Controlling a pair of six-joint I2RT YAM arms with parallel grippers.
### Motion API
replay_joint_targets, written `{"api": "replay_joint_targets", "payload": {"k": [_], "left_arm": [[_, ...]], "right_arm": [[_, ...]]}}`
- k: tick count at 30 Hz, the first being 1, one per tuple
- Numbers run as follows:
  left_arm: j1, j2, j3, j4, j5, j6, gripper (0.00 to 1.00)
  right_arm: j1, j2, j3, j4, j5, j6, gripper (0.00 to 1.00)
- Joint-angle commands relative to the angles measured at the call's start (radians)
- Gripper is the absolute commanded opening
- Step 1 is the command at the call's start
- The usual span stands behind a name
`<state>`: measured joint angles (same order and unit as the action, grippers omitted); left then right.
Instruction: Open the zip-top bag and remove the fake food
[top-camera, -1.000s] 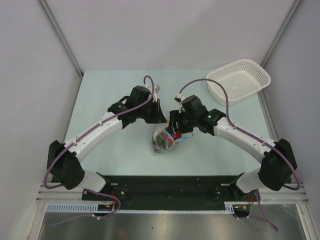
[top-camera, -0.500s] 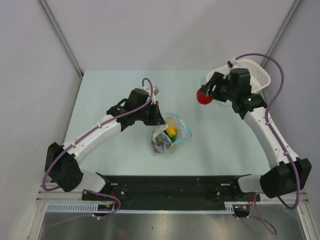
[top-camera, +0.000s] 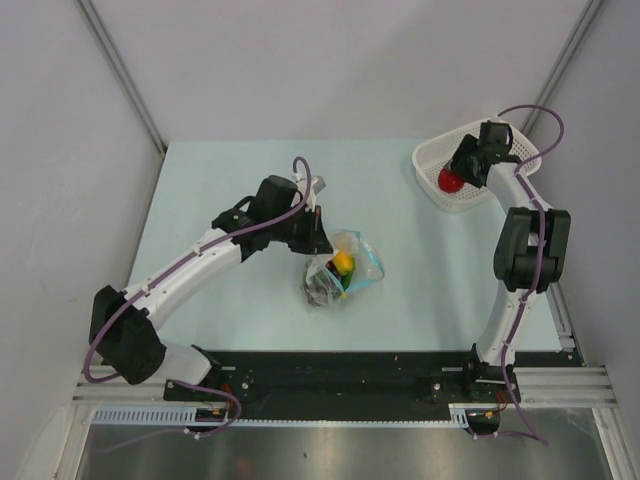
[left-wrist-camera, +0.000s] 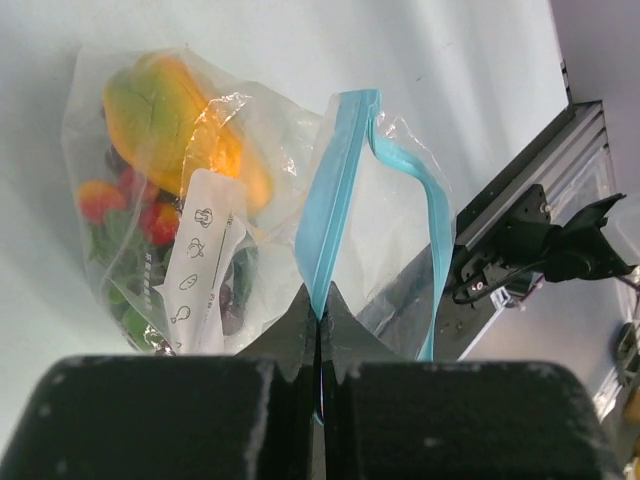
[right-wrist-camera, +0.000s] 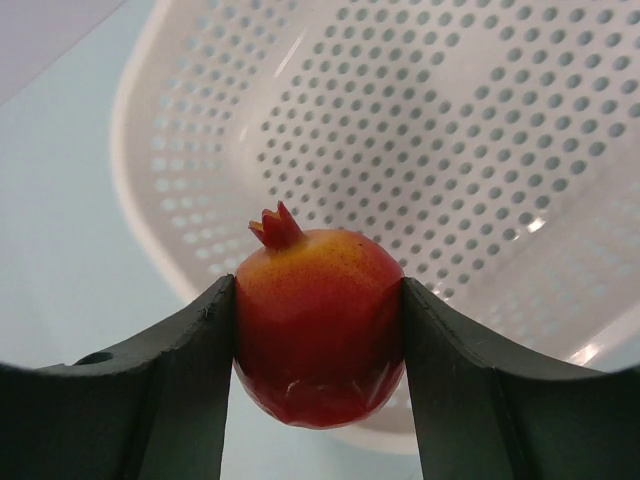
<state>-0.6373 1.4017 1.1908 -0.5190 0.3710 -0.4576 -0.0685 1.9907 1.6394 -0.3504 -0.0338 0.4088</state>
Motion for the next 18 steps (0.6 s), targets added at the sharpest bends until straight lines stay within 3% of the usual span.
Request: {"api": "replay_joint_targets", "payload": {"k": [1,2,5,6,10,16,18], "left_arm": [[-0.004,0.008,0.067,-0.056,0.028,0.092,0.00],[-0.004,0.010,0.067,-0.061,0.029,0.092,0.00],[-0.004,0.011,0.061,-0.050,0.037,0.080,0.00],[-0.004,0.011,0.061,-0.047,0.037,0.077,0.00],[-0.004,0.020,0.064,-0.033,0.049,0.048,0.00],[-0.004,0.010,0.069,0.002,0.051,0.025,0.00],[-0.004,0.008,0.073,0.008,0.054,0.025,0.00]], "right_arm": [[-0.022,0.083,0.141,-0.015,0.011,-0.059,0.28],[-0.024,0.092,0.148,-0.027,0.012,-0.062,0.30],[-0.021,0.102,0.139,-0.047,0.009,-0.062,0.50],[-0.017,0.105,0.135,-0.058,0.012,-0.068,0.61],[-0.016,0.114,0.186,-0.140,0.020,-0.084,0.80],[0.032,-0.001,0.165,-0.294,0.075,-0.051,0.88],[0.051,-0.114,0.076,-0.315,0.045,-0.038,0.88]]}}
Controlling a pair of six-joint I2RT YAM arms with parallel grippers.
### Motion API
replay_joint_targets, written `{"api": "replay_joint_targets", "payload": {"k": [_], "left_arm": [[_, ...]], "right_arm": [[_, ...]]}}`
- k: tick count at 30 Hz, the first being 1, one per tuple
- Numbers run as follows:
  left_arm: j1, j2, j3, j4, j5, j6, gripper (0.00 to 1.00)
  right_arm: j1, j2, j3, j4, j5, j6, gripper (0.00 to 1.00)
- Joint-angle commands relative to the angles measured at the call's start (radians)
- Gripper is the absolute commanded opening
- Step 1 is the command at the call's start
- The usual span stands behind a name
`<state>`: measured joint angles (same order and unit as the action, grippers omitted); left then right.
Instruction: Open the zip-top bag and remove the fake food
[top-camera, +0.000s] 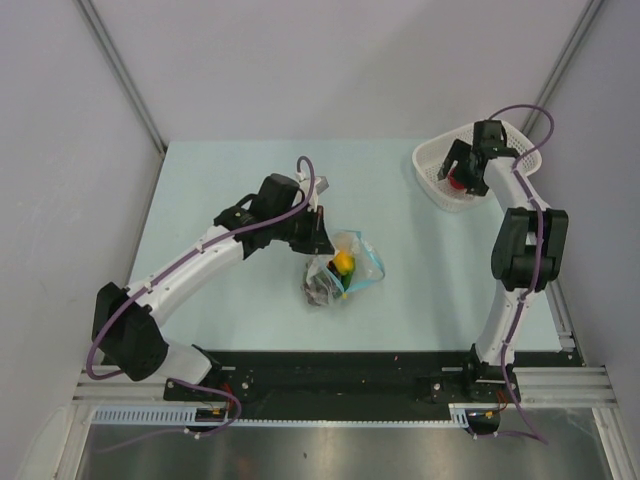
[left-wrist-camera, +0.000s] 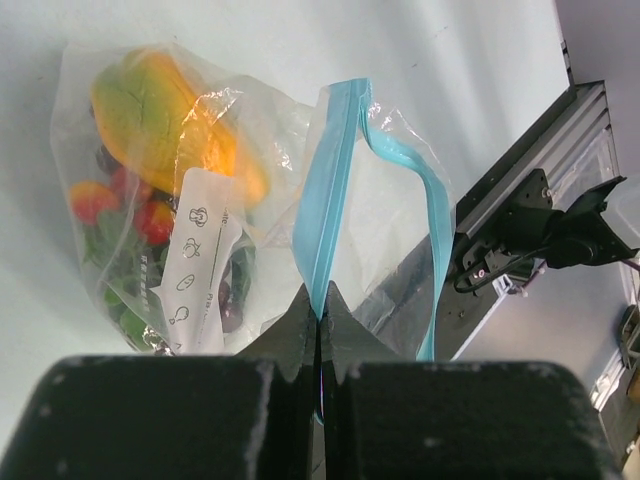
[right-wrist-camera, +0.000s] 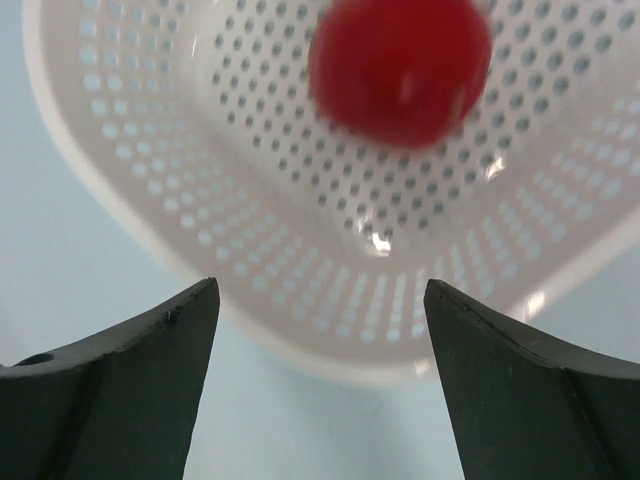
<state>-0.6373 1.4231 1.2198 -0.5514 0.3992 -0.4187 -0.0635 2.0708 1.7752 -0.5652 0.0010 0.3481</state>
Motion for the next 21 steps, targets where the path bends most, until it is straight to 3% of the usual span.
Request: {"api": "replay_joint_targets", "payload": {"k": [1,4,5,9,13,17,21], "left_arm": [[-0.004,-0.012,0.044,0.045,0.027,-0.014,0.00],[-0.004,-0.010,0.041,0.050,0.030,-0.017,0.00],[-0.004,-0.006,0.040,0.051,0.032,-0.020,0.00],[-0.005,-0.013,0.026,0.059,0.035,-0.041,0.00],[-0.005,-0.030,0.009,0.070,0.023,-0.058,0.00],[-0.005,-0.042,0.030,0.073,0.020,-0.071,0.00],[-0.005,-0.039,0.078,0.056,0.010,-0.069,0.00]], "right_arm": [[0.063,-0.245,-0.106,-0.091,-0.010,0.034,0.88],[0.180,-0.469,-0.317,-0.056,-0.075,0.037,0.88],[0.276,-0.523,-0.348,-0.070,-0.075,0.007,0.87],[0.525,-0.756,-0.475,-0.096,0.033,0.026,0.81],[0.694,-0.830,-0.539,-0.056,0.091,0.112,0.66],[0.839,-0.813,-0.585,0.062,0.108,0.127,0.43],[0.921,-0.769,-0.605,0.116,0.149,0.126,0.38]]}}
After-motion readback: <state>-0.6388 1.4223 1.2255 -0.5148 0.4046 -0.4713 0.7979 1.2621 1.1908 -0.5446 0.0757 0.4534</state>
